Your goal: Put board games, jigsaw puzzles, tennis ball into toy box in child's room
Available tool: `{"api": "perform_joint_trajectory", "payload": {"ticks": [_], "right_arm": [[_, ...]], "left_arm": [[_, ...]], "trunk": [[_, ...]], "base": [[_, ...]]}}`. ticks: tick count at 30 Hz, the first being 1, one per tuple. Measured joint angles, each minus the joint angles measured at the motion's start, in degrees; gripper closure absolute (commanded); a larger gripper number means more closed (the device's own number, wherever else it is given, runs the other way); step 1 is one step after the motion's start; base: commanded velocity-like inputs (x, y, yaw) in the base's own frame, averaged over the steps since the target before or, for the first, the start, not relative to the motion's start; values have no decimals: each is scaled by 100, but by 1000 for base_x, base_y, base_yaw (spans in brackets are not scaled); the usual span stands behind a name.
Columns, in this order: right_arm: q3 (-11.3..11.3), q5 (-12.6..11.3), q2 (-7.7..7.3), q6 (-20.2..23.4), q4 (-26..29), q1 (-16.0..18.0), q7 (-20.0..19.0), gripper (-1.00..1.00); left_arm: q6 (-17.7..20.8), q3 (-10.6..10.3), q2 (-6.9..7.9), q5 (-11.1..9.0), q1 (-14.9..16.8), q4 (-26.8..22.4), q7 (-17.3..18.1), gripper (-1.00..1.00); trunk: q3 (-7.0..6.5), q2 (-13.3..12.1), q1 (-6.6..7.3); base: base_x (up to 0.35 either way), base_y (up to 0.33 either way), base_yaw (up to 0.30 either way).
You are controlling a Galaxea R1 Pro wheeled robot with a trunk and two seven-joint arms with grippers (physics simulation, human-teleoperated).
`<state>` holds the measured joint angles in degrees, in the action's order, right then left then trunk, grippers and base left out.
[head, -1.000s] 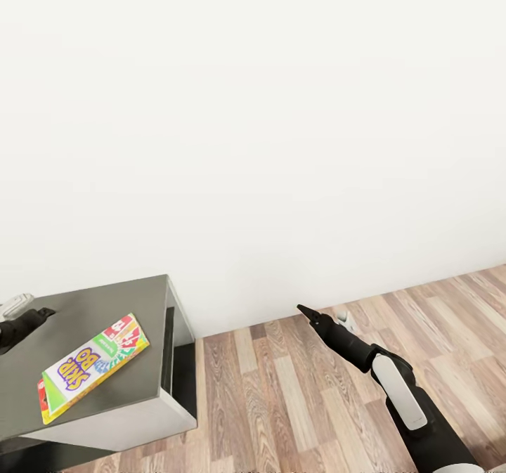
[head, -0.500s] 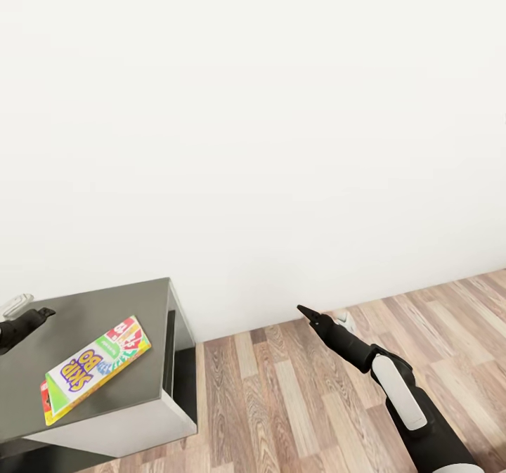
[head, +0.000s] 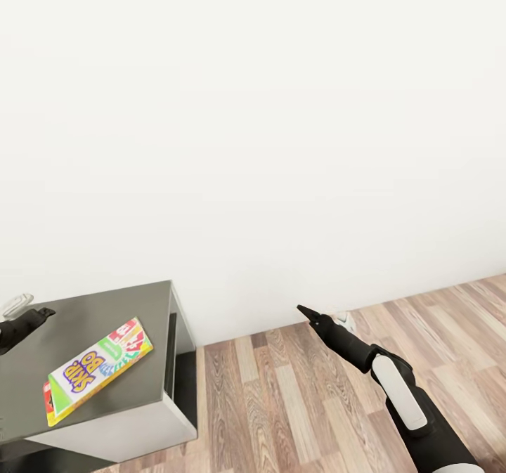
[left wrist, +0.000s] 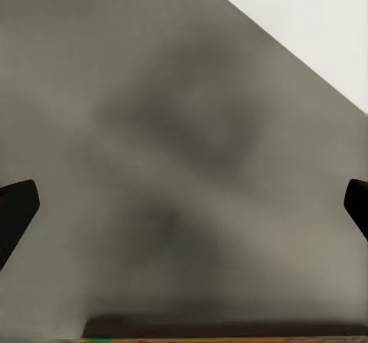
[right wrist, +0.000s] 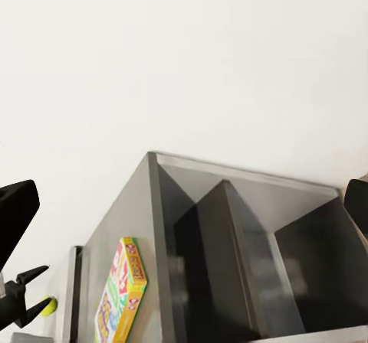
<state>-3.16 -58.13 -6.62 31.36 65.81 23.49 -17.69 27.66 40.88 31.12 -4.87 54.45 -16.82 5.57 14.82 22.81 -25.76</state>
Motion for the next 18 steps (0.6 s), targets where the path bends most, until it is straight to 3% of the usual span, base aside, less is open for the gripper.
{"api": "perform_joint_trajectory", "payload": {"ticks": [8,18], "right_arm": [[4,1,-2,-15,0,1,-11,-100],[-2,0,-2,-16,0,-2,-8,-100]], "left_arm": [[-1,-1,0,0,1,0,0,-100],[0,-6,0,1,0,0,-1,-100]], "trunk": [[-10,1,-1],[-10,0,1]], "base": [[-136,0,17],[-29,0,1]]}}
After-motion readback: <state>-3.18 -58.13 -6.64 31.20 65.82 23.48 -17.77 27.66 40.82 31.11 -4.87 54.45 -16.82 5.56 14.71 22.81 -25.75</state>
